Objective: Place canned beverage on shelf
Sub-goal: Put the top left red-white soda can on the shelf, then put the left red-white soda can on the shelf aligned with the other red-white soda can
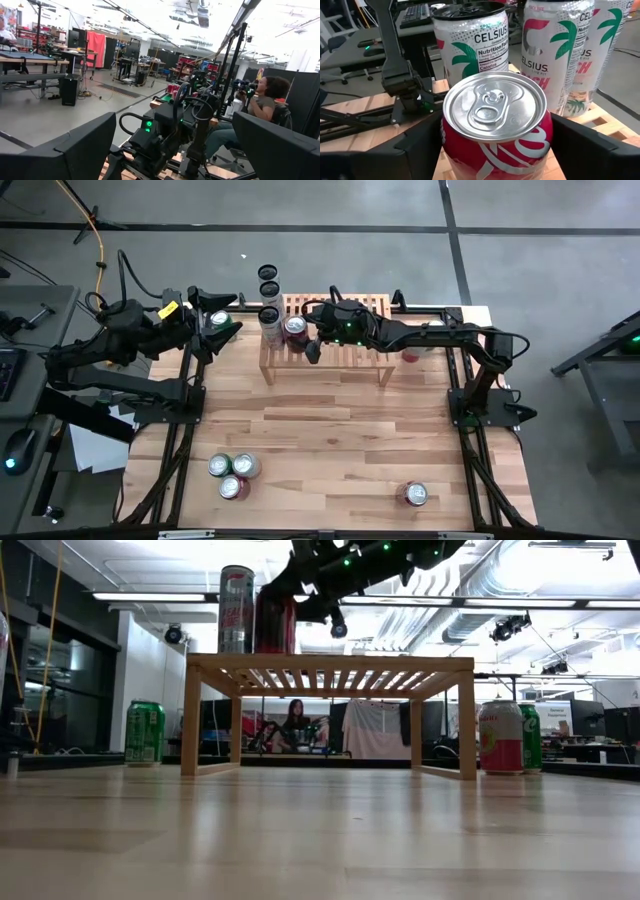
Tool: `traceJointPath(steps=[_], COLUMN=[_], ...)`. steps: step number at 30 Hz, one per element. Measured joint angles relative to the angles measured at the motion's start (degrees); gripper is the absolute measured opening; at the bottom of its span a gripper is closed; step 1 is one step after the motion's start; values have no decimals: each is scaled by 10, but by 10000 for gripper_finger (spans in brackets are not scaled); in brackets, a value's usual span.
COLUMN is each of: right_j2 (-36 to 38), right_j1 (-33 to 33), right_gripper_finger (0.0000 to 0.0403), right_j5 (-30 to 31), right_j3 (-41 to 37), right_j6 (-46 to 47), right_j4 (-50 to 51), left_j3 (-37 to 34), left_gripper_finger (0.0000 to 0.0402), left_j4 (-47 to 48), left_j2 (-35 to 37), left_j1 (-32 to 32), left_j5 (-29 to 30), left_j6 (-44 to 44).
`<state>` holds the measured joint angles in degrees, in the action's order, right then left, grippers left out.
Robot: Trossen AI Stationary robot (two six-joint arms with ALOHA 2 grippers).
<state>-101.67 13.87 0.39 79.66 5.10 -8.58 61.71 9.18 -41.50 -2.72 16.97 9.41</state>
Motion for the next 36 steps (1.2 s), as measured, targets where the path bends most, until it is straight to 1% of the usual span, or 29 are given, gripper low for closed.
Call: traceJointPath(steps=[4,10,14,22,28,32,36], right_j2=[1,12,34,106,186,236,286], right_j1=[0,0,3,22,32,24,6], right_gripper_finger=[339,345,346,348,348,348,348], right_j5=[-9,-10,-10,-9,-7,18,65], right_j3=[0,0,0,0,-1,-1,-1], right_j6=[0,-18,-32,-56,-55,-40,-22], right_j4=[1,27,70,237,404,498,551], left_j3=[0,0,0,0,0,0,0], left_gripper_finger=[392,392,392,392,392,392,392], left_j4=[0,0,0,0,1,1,1], left_j2=[0,0,0,0,0,0,-1], left_j1=[0,0,0,0,0,0,0], left_j5=[0,0,0,0,0,1,2], left_j6=[0,0,0,-1,-1,-1,-1])
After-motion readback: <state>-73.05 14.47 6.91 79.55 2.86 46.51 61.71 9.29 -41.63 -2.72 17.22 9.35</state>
